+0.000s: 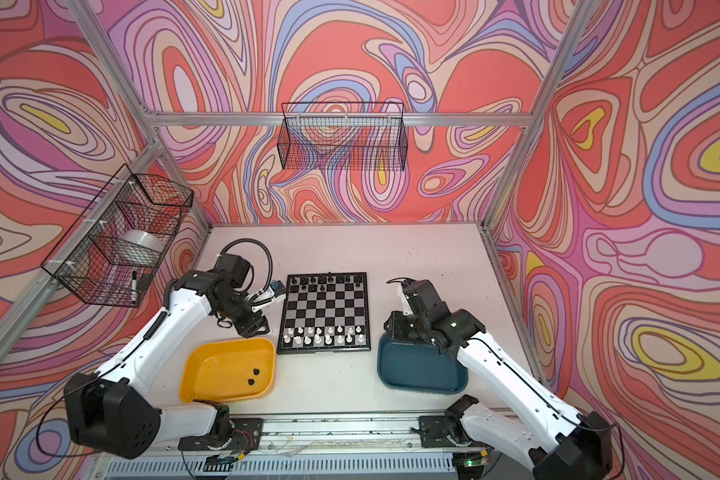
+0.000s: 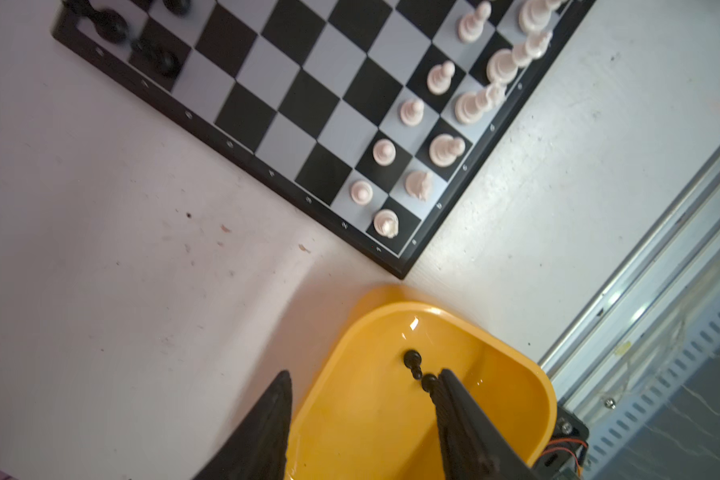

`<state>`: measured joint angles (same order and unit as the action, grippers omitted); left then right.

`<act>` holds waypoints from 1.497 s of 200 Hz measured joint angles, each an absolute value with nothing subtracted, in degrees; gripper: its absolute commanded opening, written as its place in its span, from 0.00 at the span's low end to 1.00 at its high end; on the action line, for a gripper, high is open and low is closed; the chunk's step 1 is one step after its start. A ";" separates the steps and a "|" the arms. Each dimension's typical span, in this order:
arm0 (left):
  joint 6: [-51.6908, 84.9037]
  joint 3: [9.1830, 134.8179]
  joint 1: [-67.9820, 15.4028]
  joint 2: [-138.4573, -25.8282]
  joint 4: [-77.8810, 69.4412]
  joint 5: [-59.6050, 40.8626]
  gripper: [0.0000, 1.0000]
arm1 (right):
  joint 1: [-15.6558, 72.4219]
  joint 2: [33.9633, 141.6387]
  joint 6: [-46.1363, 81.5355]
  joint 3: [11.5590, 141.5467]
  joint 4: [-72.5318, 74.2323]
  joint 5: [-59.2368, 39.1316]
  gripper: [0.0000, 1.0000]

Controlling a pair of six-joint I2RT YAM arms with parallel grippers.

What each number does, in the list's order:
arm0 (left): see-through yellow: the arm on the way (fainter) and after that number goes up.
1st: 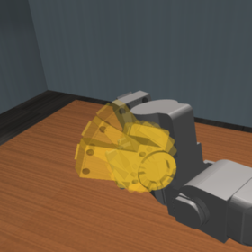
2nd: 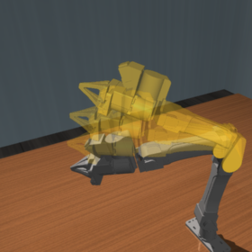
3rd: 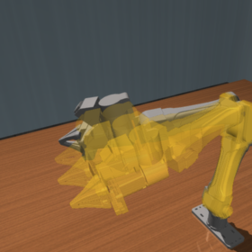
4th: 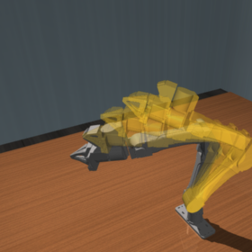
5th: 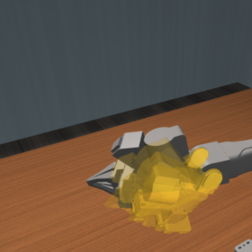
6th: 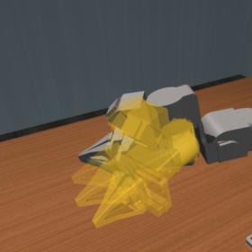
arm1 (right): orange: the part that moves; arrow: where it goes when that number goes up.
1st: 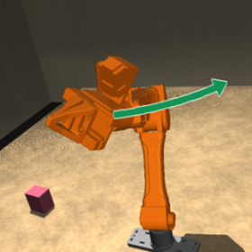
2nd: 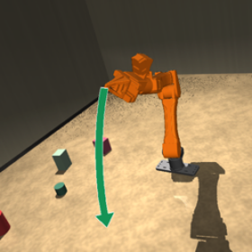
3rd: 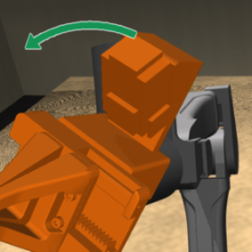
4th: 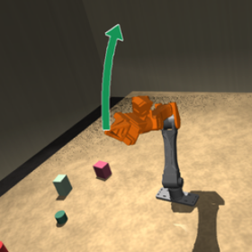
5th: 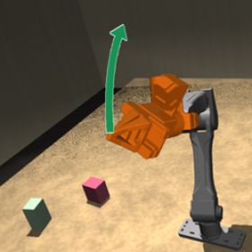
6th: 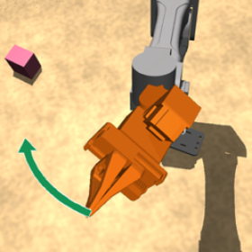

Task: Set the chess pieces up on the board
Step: 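Swing the open left gripper back and lower it over a pawn in the yellow tray, then close the left gripper on the black pawn in the yellow tray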

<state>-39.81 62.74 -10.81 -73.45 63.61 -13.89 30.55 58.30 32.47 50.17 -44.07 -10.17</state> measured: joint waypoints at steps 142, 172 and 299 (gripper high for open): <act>-44.23 40.66 -7.86 -61.10 58.02 -11.31 0.52 | 30.55 61.39 28.75 50.72 -36.03 -14.46 0.31; -44.25 39.68 -7.86 -61.71 56.47 -11.09 0.49 | 30.55 60.58 28.82 49.76 -35.16 -14.41 0.31; -44.84 37.69 -7.86 -66.59 52.88 -10.94 0.42 | 30.55 59.66 29.21 48.36 -35.14 -14.35 0.31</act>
<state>-44.84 37.69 -7.86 -66.59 52.88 -10.94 30.55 59.66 29.21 48.36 -35.14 -14.35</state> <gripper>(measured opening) 0.420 0.309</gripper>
